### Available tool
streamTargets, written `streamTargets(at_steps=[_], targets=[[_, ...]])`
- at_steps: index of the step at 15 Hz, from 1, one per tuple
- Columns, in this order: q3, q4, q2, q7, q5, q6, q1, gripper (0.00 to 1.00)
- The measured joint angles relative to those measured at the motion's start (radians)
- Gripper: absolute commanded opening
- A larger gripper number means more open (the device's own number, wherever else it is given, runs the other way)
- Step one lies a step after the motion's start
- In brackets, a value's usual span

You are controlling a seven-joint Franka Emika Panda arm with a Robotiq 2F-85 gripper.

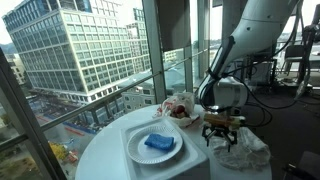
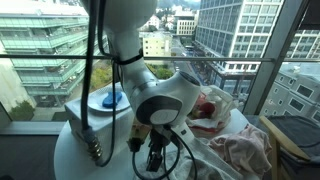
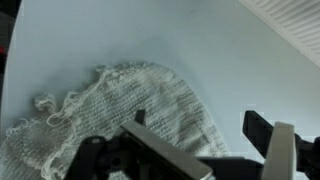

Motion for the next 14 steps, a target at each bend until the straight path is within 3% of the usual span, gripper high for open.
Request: streamTargets(at_steps=[12,13,14], targets=[[-0.022,0.017,0.089,0.018,0.042,0.054,0.008,0.99],[-0.025,0.023,0.099,0.018,0.044,0.056,0.008,0.74],[-0.027,0.028,0.105,0.018,0.045,0.056,0.007,0.74]])
